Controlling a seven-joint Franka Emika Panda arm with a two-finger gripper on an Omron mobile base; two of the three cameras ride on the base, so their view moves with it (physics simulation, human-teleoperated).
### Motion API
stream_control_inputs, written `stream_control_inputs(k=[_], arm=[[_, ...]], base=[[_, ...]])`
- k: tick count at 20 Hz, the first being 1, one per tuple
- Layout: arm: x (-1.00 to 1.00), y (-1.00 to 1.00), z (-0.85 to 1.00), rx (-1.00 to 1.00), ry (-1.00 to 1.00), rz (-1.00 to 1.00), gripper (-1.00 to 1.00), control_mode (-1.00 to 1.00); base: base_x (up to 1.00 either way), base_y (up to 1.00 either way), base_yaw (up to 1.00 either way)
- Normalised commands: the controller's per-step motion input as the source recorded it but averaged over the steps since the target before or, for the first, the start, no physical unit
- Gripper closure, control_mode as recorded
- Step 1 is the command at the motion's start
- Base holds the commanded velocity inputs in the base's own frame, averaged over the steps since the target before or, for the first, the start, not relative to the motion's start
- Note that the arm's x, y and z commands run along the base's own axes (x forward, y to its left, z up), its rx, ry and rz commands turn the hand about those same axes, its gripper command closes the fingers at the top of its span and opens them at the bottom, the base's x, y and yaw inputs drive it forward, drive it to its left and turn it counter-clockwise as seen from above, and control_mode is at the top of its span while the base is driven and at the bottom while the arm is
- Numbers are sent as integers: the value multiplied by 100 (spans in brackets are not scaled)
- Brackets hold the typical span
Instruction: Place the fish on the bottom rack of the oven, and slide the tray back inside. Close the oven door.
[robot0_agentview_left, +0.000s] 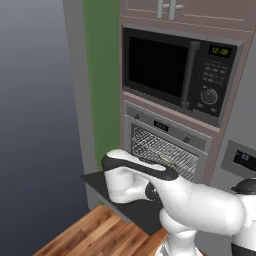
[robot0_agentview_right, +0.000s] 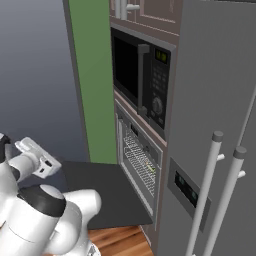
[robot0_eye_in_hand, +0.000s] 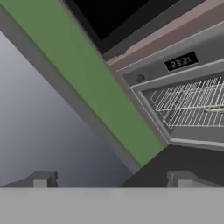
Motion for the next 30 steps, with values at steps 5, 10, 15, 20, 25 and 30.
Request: stream_control_inputs(k=[5, 10, 15, 20, 25, 30], arm=[[-9, 19, 97, -43, -10, -3, -100, -100], [0, 13, 50, -74, -35, -7, -100, -100], [0, 13, 19, -86, -37, -9, -100, -100], [0, 10, 15, -90, -16, -13, -100, -100], [0, 6, 46, -87, -1, -15, -100, -100], [0, 13, 73, -81, 6, -17, -100, -100]], base=[[0, 0, 0], [0, 0, 0], [0, 0, 0], [0, 0, 0], [0, 0, 0], [0, 0, 0]])
